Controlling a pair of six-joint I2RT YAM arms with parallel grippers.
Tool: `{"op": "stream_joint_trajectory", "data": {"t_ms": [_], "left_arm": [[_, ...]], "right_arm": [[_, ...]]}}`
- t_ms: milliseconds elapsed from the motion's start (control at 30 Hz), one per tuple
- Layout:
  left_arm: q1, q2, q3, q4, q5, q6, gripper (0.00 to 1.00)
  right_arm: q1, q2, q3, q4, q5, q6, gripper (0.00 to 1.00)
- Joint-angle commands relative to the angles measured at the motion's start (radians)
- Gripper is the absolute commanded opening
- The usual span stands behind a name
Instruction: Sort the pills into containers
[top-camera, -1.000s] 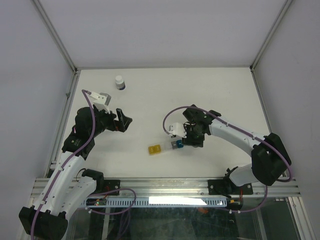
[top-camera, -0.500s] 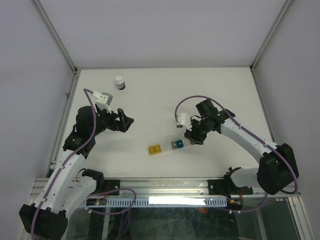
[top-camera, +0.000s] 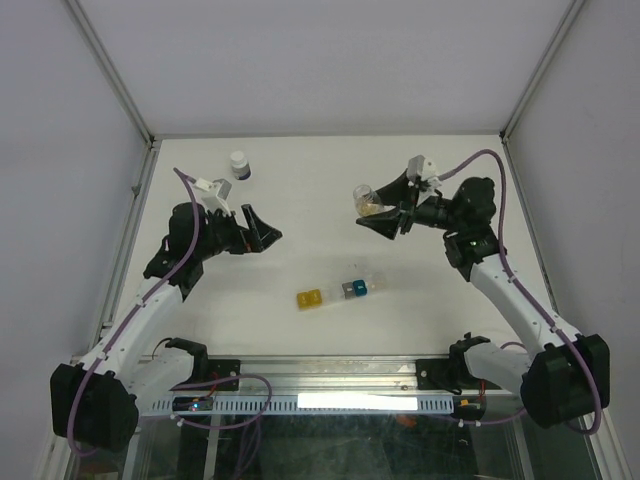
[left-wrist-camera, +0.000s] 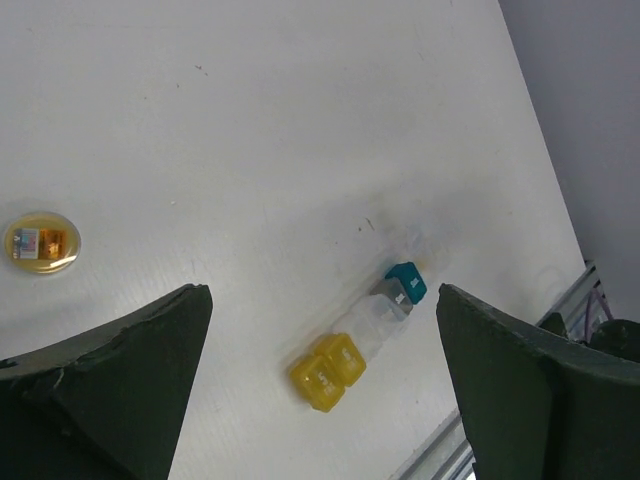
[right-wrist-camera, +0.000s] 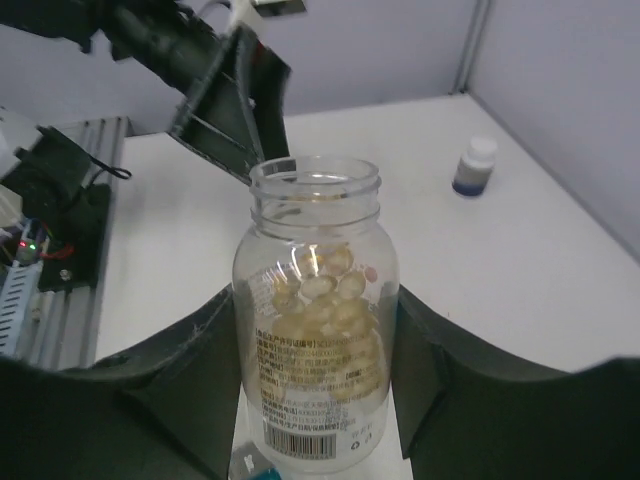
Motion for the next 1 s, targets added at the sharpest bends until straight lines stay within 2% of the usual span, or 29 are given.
{"op": "stream_joint_trajectory", "data": {"t_ms": [0,33,67,167,200,367,500,633,767,967], "left_arm": [[0.011,-0.007,0.025,0.045,-0.037,-0.088,0.99],[0.012,-0.007,0.036,0.013,-0.068,-0.070,0.99],[0.012,-0.002,0.054,-0.031,-0.104,-0.048,0.98],[0.012,0.029,0.101,-0.146,-0.211,0.012,0.97],[0.011,0.042,0.112,-0.171,-0.226,0.019,0.97],[0.011,0.157,0.170,-0.271,-0.331,0.056,0.93],[0.011,0.297,0.233,-0.321,-0.401,0.107,0.90],[0.011,0.448,0.300,-0.334,-0.458,0.148,0.85],[0.010,0.588,0.364,-0.335,-0.413,0.165,0.75],[0.010,0.692,0.408,-0.347,-0.448,0.175,0.67]], "right_arm": [[-0.003,-0.006,-0.110,1.225,-0.165,0.868,0.00],[-0.002,-0.009,-0.118,1.313,-0.155,0.940,0.00],[-0.001,-0.028,-0.132,1.287,-0.136,0.911,0.00],[-0.006,-0.151,-0.181,0.864,-0.036,0.623,0.00],[-0.005,-0.190,-0.196,0.782,-0.028,0.575,0.00],[-0.008,-0.281,-0.290,0.734,-0.140,0.505,0.00],[-0.020,-0.279,-0.285,0.529,-0.148,0.321,0.00],[-0.041,-0.253,-0.289,0.504,-0.160,0.302,0.00],[-0.051,-0.245,-0.287,0.505,-0.172,0.302,0.00],[-0.057,-0.225,-0.289,0.502,-0.182,0.303,0.00]]}}
